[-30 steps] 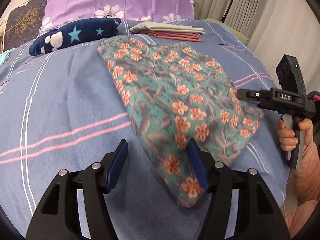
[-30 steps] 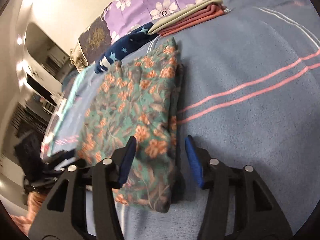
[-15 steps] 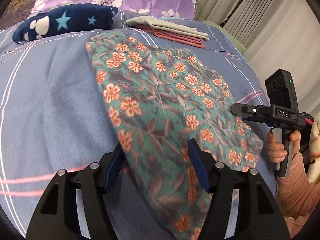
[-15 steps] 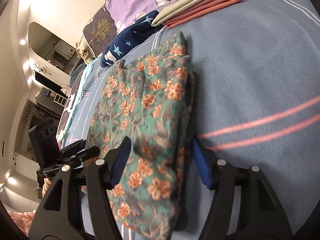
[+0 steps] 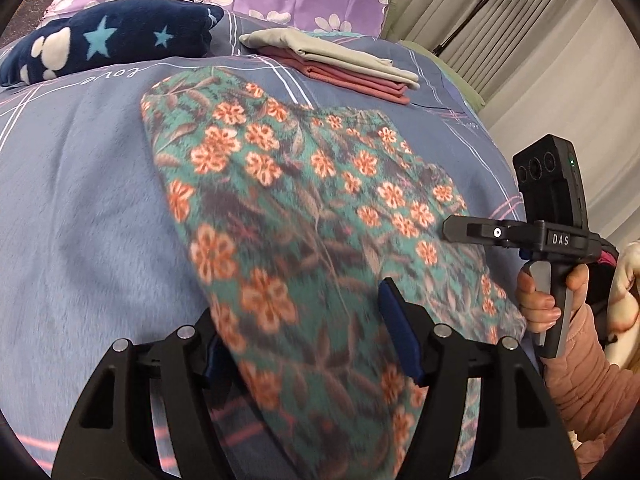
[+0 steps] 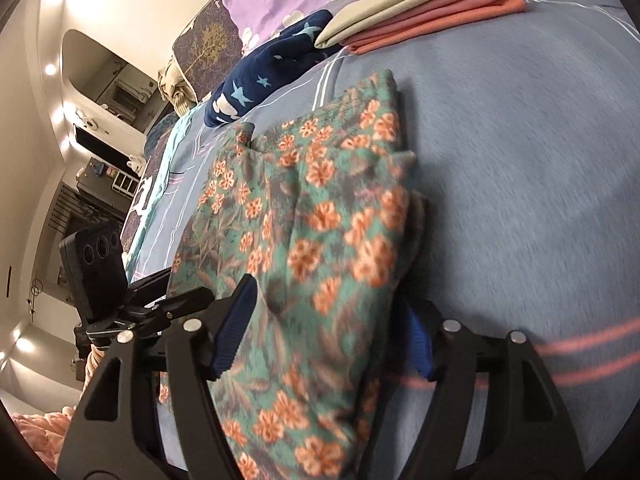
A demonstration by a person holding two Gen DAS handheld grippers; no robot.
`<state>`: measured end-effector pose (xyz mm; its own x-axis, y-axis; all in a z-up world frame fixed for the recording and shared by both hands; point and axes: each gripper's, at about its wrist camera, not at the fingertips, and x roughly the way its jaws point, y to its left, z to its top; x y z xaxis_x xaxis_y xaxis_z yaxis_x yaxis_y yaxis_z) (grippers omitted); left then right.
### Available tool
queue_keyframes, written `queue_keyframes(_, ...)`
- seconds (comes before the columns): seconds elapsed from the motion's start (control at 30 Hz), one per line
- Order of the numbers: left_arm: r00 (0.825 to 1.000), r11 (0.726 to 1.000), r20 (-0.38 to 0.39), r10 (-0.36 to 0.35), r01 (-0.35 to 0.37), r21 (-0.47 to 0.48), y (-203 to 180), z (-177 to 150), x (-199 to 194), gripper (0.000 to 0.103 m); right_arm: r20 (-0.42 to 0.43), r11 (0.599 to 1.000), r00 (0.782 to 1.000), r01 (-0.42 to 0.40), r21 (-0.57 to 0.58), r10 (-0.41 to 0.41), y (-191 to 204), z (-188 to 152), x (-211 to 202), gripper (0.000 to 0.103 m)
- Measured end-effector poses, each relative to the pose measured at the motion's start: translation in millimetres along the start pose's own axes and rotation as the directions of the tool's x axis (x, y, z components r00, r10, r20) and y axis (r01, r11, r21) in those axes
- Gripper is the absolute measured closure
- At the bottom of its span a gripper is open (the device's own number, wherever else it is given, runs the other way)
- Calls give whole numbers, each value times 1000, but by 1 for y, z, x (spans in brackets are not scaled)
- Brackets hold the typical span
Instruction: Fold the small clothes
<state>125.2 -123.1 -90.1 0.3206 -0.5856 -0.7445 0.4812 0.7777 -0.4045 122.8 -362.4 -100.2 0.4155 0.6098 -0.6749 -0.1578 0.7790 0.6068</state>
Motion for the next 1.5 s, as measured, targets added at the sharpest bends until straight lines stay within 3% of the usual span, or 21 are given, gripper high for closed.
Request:
queue_keyframes(0.23, 1000, 1000, 11, -28, 27, 8, 5, 17, 13, 37, 6, 997, 1000, 27, -67, -27, 10, 11, 12, 33)
queue_keyframes(0.3, 999, 999, 17, -35, 35, 12, 6, 19, 15, 37, 21, 991, 997, 77, -105, -76, 15, 11, 15, 45)
queue_keyframes(0.4, 1000, 999, 20, -11, 10, 39, 3, 20, 16, 38, 41, 980, 991, 132, -150, -127, 24, 10, 17, 54)
queue_keyframes(0.5, 998, 993, 28, 63, -66, 98, -8, 20, 16, 47, 60, 964, 983, 180, -195, -171, 34, 6, 16, 61)
queue_keyframes(0.57, 996, 987, 42, 82, -87, 135, -17, 19, 14, 67, 78, 950, 977, 212, -228, -199, 43, 3, 16, 67)
queue_keyframes(0.63, 993, 981, 65, 103, -112, 159, -23, 19, 9, 77, 110, 937, 969, 243, -253, -222, 53, 0, 12, 73)
queue_keyframes(0.77, 986, 970, 111, 123, -143, 196, -37, 18, -6, 81, 199, 916, 957, 263, -303, -209, 77, -8, -14, 80)
queue_keyframes(0.97, 970, 946, 204, 135, -187, 265, -66, 14, -39, 81, 324, 866, 919, 342, -366, -225, 110, -27, -55, 80)
queue_keyframes(1.23, 957, 931, 271, 105, -190, 311, -101, 12, -68, 81, 429, 840, 876, 394, -373, -220, 133, -46, -102, 80)
queue_keyframes(1.5, 946, 895, 316, 72, -201, 398, -151, 13, -79, 81, 531, 817, 810, 470, -333, -249, 136, -68, -151, 80)
